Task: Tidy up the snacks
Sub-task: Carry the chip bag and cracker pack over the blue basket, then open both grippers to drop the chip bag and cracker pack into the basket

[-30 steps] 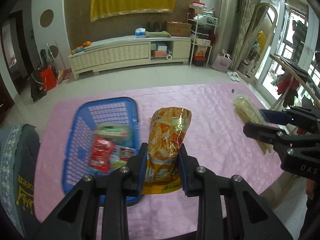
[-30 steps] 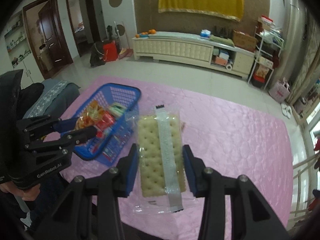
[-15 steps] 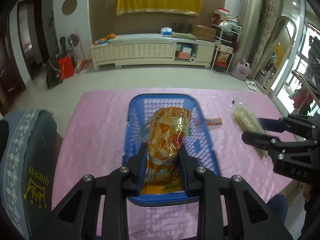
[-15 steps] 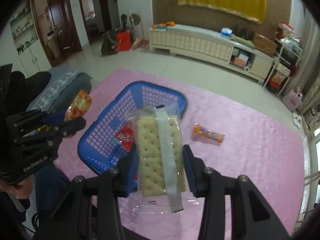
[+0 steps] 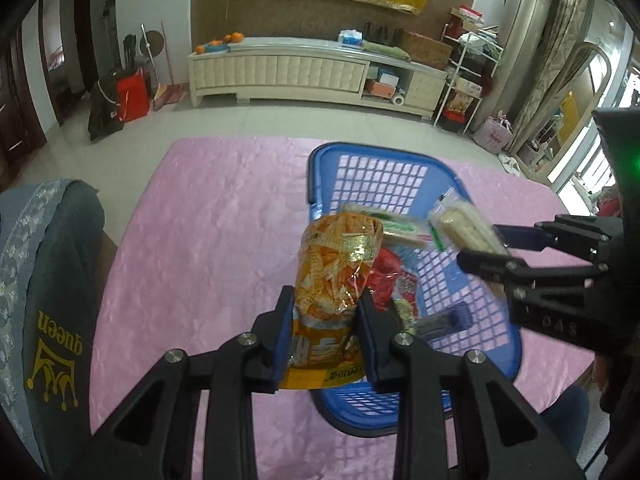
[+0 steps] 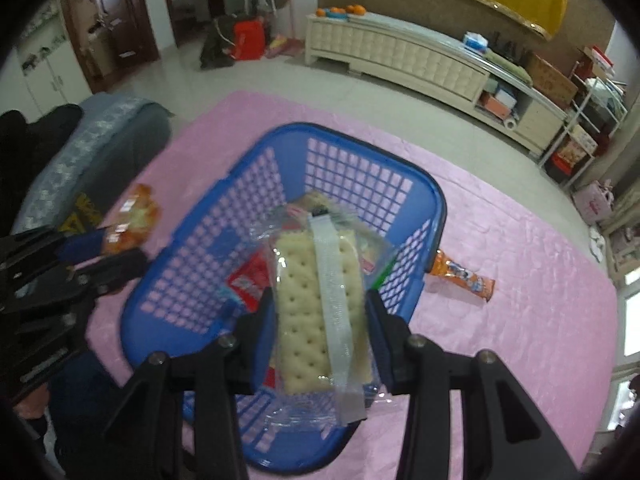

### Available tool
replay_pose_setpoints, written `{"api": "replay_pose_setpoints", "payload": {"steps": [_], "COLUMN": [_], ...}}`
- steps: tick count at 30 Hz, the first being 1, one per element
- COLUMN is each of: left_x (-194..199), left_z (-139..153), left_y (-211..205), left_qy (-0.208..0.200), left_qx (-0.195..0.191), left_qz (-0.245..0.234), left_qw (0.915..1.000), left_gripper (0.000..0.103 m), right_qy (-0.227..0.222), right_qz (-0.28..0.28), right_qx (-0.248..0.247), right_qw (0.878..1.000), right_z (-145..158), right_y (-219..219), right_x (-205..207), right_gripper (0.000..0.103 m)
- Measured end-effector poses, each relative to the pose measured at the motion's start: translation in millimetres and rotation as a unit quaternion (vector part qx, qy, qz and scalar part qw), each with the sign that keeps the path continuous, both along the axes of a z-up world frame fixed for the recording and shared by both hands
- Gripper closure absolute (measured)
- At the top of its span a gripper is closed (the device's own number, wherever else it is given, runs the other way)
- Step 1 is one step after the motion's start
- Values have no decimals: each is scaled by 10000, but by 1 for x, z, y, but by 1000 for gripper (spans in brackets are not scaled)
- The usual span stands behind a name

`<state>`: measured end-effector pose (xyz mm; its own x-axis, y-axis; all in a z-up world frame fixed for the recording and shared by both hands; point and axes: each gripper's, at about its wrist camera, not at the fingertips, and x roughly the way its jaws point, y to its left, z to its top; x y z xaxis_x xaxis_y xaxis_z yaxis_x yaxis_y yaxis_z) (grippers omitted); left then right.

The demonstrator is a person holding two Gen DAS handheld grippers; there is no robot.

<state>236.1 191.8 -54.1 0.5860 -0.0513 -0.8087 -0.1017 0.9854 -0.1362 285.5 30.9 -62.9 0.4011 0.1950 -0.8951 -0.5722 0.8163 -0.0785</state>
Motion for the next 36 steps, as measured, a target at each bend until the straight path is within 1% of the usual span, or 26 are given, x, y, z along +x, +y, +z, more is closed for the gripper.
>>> {"api": "replay_pose_setpoints", "payload": {"steps": [2,4,5,6,7,9,11,17,22,28,36], "left_x": [-1,-1,-2,-2,-3,-7,-8,-11,-8,5,37], "left_z": [-4,-5,-5,-5,-4,-1,3,17,22,17,4], "left_y": [4,4,5,4,4,3,1,-8,-20,-33,-46], "left_qy": [31,40,42,44,43,28,15,-44,-65,-18,131], "left_qx": [-19,74,89,71,39,34,86,51,15,-8,-25], "left_qz": [24,38,40,40,39,26,9,-44,-172,-367,-586], "left_qw": [10000,10000,9999,10000,10000,10000,10000,10000,9998,9993,9982], "left_gripper": [75,75,75,75,75,75,75,74,73,72,71], "right_qy": [31,-1,-30,-77,-129,-252,-288,-235,-265,-204,-64], "right_qz": [-85,-159,-193,-242,-280,-343,-381,-413,-511,-654,-812], "right_qx": [-49,-62,-84,-135,-169,-183,-108,43,133,179,294], "right_qw": [9999,9999,9998,9996,9994,9989,9988,9989,9983,9975,9962], "right_z": [-5,-6,-6,-6,-6,-2,4,15,21,18,3], "right_y": [4,3,2,3,1,-2,-6,-18,-29,-43,-64], "right_x": [4,6,6,5,4,2,0,-5,-7,1,18], "right_gripper": [56,53,48,38,33,16,12,12,12,12,12]}}
